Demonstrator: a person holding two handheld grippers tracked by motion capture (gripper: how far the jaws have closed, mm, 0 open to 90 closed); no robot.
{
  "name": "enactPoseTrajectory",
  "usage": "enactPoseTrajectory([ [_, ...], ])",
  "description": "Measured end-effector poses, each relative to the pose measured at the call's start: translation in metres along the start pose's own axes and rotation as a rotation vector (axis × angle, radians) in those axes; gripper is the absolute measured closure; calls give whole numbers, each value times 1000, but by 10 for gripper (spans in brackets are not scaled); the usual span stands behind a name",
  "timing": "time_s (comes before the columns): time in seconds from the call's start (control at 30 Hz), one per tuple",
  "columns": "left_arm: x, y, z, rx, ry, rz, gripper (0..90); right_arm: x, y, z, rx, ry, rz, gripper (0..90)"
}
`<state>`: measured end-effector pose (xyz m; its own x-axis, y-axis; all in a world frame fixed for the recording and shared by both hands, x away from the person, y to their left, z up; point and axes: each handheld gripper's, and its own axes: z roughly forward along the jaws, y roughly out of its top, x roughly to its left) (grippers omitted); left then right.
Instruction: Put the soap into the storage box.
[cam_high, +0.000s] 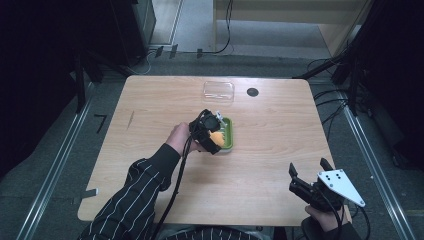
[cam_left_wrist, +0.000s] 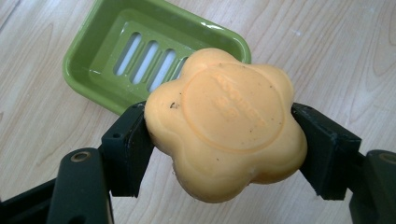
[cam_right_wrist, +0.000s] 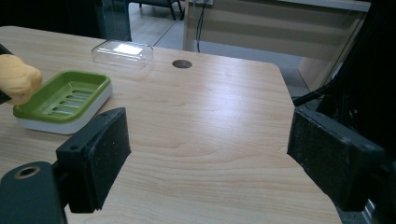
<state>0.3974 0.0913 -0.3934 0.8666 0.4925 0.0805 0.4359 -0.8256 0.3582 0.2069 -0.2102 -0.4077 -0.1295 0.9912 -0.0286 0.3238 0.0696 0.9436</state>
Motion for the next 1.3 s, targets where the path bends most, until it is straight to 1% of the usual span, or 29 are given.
enactPoseTrajectory([
  [0.13, 5, 1, 2, -7, 1, -9, 278, 0, 0, 0, -1, 1, -2, 137],
  [0.17, 6, 1, 2, -12, -6, -23, 278, 0, 0, 0, -1, 0, -1, 137],
  [0.2, 8, 1, 3, -16, -14, -27, 277, 0, 0, 0, -1, 0, -1, 137],
  [0.23, 10, 1, 3, -20, -12, -26, 278, 0, 0, 0, -1, 1, -1, 137],
  [0.27, 11, 1, 3, -26, -3, -35, 278, 0, 0, 0, -1, 1, -2, 137],
  [0.3, 13, 2, 3, -26, -5, -33, 278, 0, 0, 0, 0, 2, -1, 137],
  [0.37, 15, 3, 4, -31, -6, -47, 278, 0, 0, 0, 1, 1, 0, 137],
  [0.4, 16, 4, 5, -29, 0, -37, 278, 0, 0, 0, 0, 1, -1, 137],
  [0.63, 21, 8, 13, -27, 1, -44, 278, 0, 0, 0, 2, 2, -1, 137],
  [0.67, 22, 8, 14, -27, 2, -36, 278, 0, 0, 0, 3, 1, 0, 137],
  [0.8, 24, 11, 17, -27, -2, -44, 278, -1, 0, 0, 1, -1, -1, 137],
  [0.87, 25, 12, 18, -30, 7, -37, 278, -1, 0, 0, 1, -1, -1, 137],
  [0.9, 25, 13, 19, -29, 3, -41, 278, -1, 0, 0, 1, 0, -1, 137],
  [0.97, 27, 14, 21, -29, 7, -35, 278, -1, 0, 0, 1, -1, -2, 137],
  [1.3, 34, 18, 37, -29, 7, -50, 278, -1, 0, 0, 0, 0, 0, 137],
])
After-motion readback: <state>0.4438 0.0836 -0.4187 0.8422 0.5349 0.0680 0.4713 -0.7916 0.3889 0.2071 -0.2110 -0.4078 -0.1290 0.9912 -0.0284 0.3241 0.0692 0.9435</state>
